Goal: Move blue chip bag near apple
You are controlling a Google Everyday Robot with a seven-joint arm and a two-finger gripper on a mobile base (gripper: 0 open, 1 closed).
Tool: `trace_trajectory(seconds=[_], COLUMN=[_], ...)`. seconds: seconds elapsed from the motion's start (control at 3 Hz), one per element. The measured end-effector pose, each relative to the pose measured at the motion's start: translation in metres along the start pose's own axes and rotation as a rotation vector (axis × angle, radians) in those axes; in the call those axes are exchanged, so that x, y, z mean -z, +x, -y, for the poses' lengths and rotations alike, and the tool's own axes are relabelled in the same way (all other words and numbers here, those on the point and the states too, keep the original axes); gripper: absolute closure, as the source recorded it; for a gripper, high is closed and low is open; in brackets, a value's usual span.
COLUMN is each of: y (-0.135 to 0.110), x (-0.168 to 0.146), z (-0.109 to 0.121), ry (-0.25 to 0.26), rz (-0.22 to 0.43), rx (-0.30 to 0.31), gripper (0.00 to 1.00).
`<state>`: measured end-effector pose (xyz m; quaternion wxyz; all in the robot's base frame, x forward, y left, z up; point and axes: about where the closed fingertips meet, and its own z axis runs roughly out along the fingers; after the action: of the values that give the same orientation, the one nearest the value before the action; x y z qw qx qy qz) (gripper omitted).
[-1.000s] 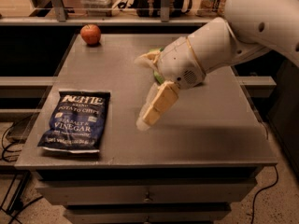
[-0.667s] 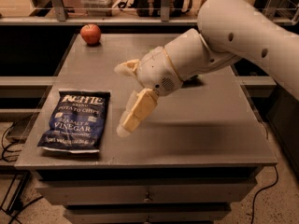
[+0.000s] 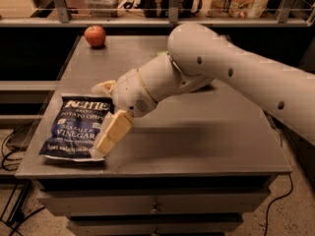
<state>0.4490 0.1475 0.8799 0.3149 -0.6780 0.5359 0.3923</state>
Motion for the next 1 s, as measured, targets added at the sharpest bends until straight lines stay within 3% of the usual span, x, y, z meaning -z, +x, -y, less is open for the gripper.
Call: trace_trajectory(seconds=[0.67,1.0], y=[0.007,0.015], x=[-0.06,-0.07], z=[0.005,0.007], ry=[-0.026,-0.022], rz=[0.012,0.021], rx=[-0.041,-0.07], gripper=[0.0,0.18])
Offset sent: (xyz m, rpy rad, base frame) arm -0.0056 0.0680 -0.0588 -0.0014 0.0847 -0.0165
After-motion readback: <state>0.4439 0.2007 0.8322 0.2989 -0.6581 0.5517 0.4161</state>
